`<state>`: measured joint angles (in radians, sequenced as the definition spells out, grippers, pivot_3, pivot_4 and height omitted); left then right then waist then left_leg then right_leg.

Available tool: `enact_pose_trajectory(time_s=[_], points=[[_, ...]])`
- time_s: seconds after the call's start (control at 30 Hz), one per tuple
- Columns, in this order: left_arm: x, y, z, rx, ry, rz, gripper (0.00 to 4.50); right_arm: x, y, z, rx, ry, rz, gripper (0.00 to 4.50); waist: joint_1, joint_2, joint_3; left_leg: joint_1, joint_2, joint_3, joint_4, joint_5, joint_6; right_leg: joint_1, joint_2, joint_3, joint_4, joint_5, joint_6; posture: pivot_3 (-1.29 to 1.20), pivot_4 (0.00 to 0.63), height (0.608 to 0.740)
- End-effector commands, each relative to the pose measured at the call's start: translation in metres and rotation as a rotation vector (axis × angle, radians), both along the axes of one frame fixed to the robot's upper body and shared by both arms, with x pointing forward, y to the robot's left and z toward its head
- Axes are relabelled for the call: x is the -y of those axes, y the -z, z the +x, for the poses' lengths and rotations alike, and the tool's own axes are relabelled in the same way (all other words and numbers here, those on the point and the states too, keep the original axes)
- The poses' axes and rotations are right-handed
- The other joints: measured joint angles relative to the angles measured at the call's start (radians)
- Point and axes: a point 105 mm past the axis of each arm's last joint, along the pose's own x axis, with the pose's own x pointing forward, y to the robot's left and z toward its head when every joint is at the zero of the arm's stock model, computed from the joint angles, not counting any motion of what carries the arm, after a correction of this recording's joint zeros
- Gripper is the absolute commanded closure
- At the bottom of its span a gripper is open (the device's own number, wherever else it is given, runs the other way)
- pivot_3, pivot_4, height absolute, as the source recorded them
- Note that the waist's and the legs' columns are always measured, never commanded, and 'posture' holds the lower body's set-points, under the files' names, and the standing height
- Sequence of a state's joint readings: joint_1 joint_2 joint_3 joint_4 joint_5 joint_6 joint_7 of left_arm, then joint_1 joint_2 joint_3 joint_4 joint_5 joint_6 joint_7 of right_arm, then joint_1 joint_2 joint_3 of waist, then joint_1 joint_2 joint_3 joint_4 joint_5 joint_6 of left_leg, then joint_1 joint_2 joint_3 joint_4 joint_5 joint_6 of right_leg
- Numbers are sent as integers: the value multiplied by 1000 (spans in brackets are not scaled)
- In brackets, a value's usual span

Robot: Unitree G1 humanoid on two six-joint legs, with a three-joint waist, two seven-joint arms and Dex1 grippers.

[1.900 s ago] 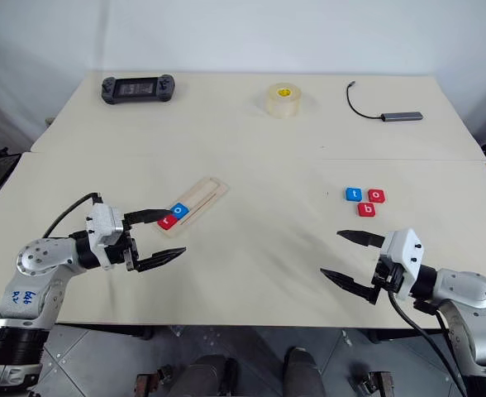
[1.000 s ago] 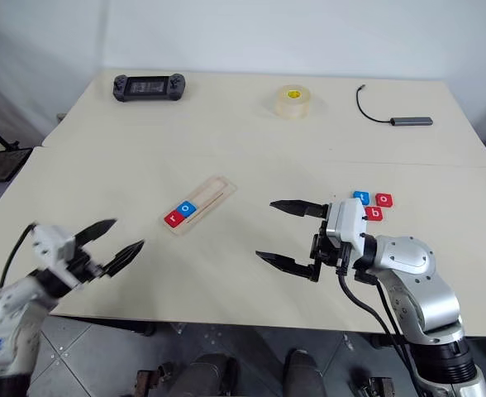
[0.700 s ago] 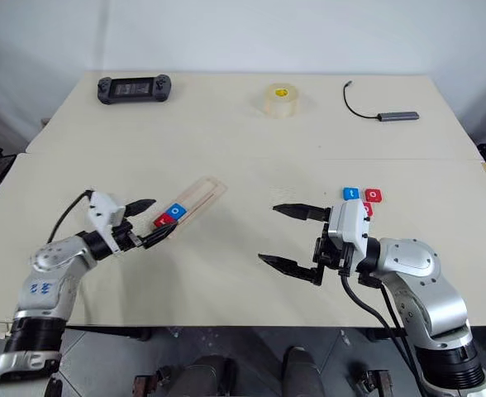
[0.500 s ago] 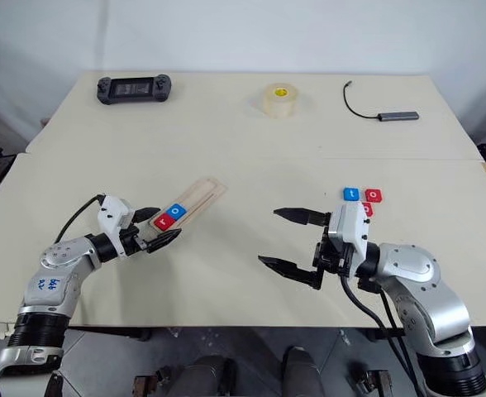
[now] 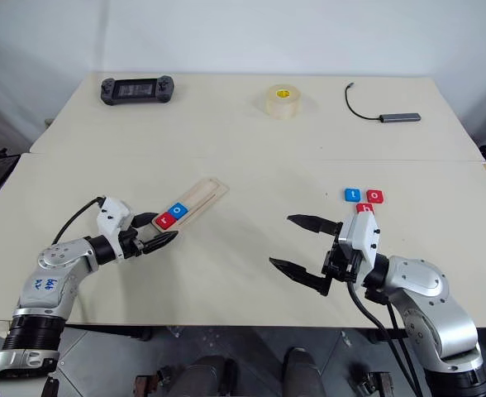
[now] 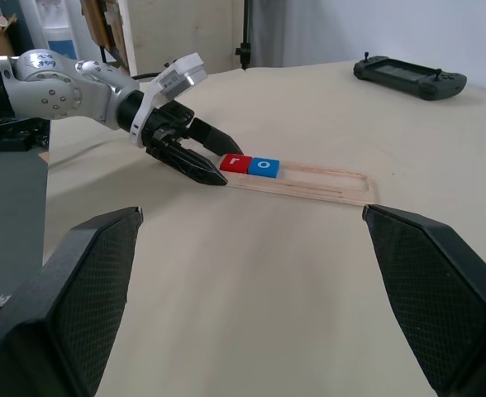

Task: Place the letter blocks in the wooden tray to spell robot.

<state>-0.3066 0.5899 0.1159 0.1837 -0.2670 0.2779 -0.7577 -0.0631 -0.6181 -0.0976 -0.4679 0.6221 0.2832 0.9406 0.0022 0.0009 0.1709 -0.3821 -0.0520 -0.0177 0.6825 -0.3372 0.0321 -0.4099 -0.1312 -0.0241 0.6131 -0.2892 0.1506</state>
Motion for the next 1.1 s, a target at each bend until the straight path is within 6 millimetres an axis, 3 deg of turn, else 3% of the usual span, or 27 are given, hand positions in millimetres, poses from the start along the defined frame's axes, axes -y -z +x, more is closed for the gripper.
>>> enact_pose_trajectory(time_s=[0.03, 0.17, 0.3, 0.57, 0.73, 0.93, 1.03, 1.1], points=[[7, 19, -6, -49, 48, -16, 1109, 4, -7, -3, 42, 11, 2, 0, 0, 0, 0, 0, 0, 0, 0, 0, 0, 0, 0, 0, 0, 0, 0, 0, 150, 740], [26, 11, -9, 24, 165, -22, 1109, 12, -5, -5, 34, 49, -13, 0, 12, 0, 0, 0, -1, 0, 0, 0, 0, 0, -1, 0, 0, 0, 0, 0, 150, 740], [78, 4, -18, 83, 440, 60, 1109, 33, 0, -15, 7, 133, -45, 0, 32, 0, 0, 0, -2, -1, 0, 0, 1, 1, -1, -1, -2, 0, 0, 0, 150, 740], [167, 5, -16, 85, 778, 154, 1109, 79, 22, -51, -88, 356, -118, 0, 51, -1, 0, -3, -5, 1, 1, 1, 4, 1, -1, 0, -3, 2, 3, 0, 150, 740], [186, 3, -9, 121, 858, 216, 1109, 87, 28, -63, -119, 426, -123, 0, 22, -1, 1, -2, -4, 3, 1, 1, 4, 0, 0, 1, -2, 2, 4, 0, 150, 740], [182, 0, -5, 110, 897, 211, 1109, 89, 31, -70, -133, 458, -110, 0, 23, -1, 1, -2, -2, 3, 1, 1, 4, 1, 0, 2, -2, 2, 4, 0, 150, 740], [177, 0, -1, 93, 877, 192, 118, 91, 33, -72, -132, 482, -103, 0, 24, -1, 1, -2, -3, 3, 1, 1, 5, 1, -1, 2, -2, 2, 4, 0, 150, 740], [173, -3, -1, 99, 866, 162, 18, 95, 33, -74, -125, 525, -94, 0, 24, -1, 1, -2, -3, 2, 1, 1, 5, 0, 0, 2, -2, 2, 4, 0, 150, 740]])
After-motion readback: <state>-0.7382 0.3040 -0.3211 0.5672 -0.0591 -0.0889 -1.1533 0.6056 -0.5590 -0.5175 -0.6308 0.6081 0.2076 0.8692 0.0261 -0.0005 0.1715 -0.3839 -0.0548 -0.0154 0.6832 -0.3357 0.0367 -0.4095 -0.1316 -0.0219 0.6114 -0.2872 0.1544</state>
